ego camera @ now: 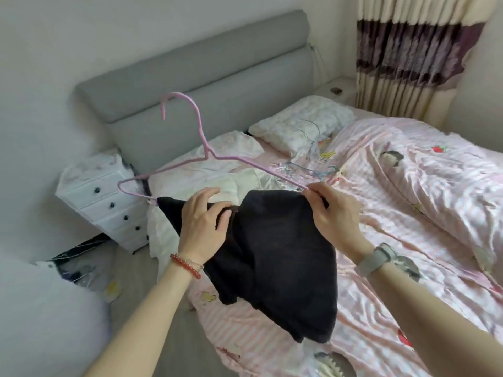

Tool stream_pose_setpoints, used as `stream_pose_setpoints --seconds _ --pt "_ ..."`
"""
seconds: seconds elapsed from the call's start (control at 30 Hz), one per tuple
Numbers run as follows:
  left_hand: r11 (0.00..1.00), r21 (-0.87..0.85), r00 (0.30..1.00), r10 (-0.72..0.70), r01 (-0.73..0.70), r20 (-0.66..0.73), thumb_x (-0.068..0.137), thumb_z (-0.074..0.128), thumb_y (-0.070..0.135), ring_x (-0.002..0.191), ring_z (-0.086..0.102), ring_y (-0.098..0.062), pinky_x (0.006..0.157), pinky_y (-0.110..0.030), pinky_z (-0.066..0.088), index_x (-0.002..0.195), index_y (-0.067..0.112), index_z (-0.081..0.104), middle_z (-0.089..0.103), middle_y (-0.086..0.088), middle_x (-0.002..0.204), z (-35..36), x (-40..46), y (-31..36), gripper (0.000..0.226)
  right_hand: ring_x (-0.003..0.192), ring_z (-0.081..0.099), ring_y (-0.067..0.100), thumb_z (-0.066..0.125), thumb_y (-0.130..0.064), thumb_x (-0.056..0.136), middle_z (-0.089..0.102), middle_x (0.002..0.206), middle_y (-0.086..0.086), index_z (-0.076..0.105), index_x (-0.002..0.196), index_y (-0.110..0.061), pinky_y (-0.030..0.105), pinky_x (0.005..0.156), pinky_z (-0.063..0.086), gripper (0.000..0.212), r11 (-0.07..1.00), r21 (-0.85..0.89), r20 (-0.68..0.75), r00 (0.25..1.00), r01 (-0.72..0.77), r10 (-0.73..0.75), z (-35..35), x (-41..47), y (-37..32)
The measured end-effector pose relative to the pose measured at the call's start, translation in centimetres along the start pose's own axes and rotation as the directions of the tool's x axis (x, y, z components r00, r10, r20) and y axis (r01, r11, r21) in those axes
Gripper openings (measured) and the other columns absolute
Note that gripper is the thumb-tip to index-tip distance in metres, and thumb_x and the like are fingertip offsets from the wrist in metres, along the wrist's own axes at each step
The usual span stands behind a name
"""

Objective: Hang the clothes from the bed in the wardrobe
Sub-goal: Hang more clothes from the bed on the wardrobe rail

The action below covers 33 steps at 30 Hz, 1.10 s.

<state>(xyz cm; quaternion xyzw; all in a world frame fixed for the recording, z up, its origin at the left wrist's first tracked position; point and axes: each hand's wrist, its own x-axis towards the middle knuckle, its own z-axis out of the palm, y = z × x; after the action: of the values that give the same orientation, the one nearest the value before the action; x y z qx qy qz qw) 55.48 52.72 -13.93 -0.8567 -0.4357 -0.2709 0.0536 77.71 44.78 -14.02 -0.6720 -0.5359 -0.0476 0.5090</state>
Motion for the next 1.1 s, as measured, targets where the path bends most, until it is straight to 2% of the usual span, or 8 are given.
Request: stream_pose_setpoints --seconds 0.1,0.17,0.33,0.47,0.63,0.73,0.87,1.1 --pt "0.987 0.092 0.975 -0.145 0.131 0.17 0.095 0.047 0.03 0.119 0.048 -0.02 0.109 -0.041 0.021 0.119 0.02 0.059 0.058 0.001 0.123 -3.3 -1.0 -4.1 0.029 0.054 0.051 0.015 0.054 -0.022 0.084 0.064 0.061 0.002 0.068 0.079 -0.011 0.025 0.054 0.032 0.018 0.993 0.091 0.065 0.995 0.076 -0.082 1.6 1.3 -4.2" --pt "0.977 0.05 0.959 -0.213 0.207 0.188 0.094 0.044 0.038 0.107 0.054 -0.019 0.096 -0.029 0.029 0.11 0.018 0.063 0.064 0.003 0.11 -5.3 -2.6 -6.2 0.031 0.055 0.05 0.016 0.057 -0.02 0.087 0.058 0.057 -0.005 0.067 0.079 -0.014 0.027 0.054 0.03 0.014 0.987 0.127 0.148 0.983 0.093 -0.112 2.4 2.0 -6.3" --pt "0.94 -0.008 0.939 -0.34 0.34 -0.05 0.086 0.06 0.035 0.087 0.058 -0.021 0.074 -0.026 0.026 0.087 0.011 0.066 0.066 0.0 0.087 -10.1 -7.1 -8.1 0.024 0.076 0.054 0.014 0.053 -0.027 0.088 0.055 0.087 -0.01 0.061 0.074 -0.017 0.029 0.064 0.038 0.019 0.958 0.214 0.426 0.865 0.189 -0.265 3.7 3.6 -11.8" --pt "0.921 0.032 0.914 -0.38 0.388 -0.141 0.082 0.063 0.038 0.079 0.058 -0.022 0.07 -0.025 0.019 0.079 0.013 0.065 0.066 0.002 0.081 -14.0 -11.0 -8.7 0.025 0.074 0.057 0.027 0.046 -0.033 0.092 0.061 0.077 -0.002 0.057 0.079 -0.013 0.034 0.064 0.042 0.026 0.902 0.168 0.58 0.7 0.398 -0.417 4.8 2.5 -17.0" --pt "0.879 0.076 0.866 -0.443 0.47 -0.231 0.081 0.064 0.039 0.078 0.058 -0.021 0.072 -0.026 0.023 0.078 0.015 0.065 0.065 0.003 0.078 -19.3 -18.3 -9.0 0.025 0.053 0.048 0.025 0.048 -0.018 0.093 0.048 0.056 -0.006 0.062 0.099 -0.012 0.032 0.053 0.036 0.016 0.772 0.395 0.467 0.615 0.497 -0.635 5.9 -2.6 -23.4" --pt "0.888 0.068 0.878 -0.436 0.456 -0.199 0.083 0.061 0.041 0.085 0.056 -0.02 0.078 -0.023 0.024 0.084 0.014 0.063 0.064 0.003 0.084 -21.3 -22.3 -8.1 0.026 0.049 0.042 0.017 0.052 -0.019 0.091 0.043 0.053 -0.015 0.064 0.095 -0.009 0.027 0.052 0.035 0.016 0.755 0.437 0.36 0.673 0.49 -0.646 6.0 -5.0 -24.7" --pt "0.879 0.133 0.888 -0.445 0.457 -0.115 0.088 0.05 0.049 0.097 0.051 -0.017 0.084 -0.026 0.025 0.095 0.017 0.06 0.063 0.004 0.1 -20.7 -22.8 -6.9 0.035 0.049 0.048 0.021 0.042 -0.035 0.087 0.054 0.06 -0.002 0.064 0.088 -0.008 0.027 0.051 0.037 0.035 0.769 0.378 0.254 0.741 0.515 -0.621 5.4 -6.8 -23.4" --pt "0.877 0.039 0.877 -0.477 0.479 -0.045 0.089 0.048 0.048 0.097 0.054 -0.016 0.077 -0.026 0.027 0.096 0.016 0.06 0.064 0.003 0.1 -16.5 -25.5 -4.6 0.034 0.06 0.061 0.032 0.053 -0.016 0.087 0.066 0.076 0.01 0.064 0.086 -0.006 0.031 0.051 0.041 0.015 0.837 0.214 0.254 0.799 0.503 -0.545 4.8 -10.5 -21.3"
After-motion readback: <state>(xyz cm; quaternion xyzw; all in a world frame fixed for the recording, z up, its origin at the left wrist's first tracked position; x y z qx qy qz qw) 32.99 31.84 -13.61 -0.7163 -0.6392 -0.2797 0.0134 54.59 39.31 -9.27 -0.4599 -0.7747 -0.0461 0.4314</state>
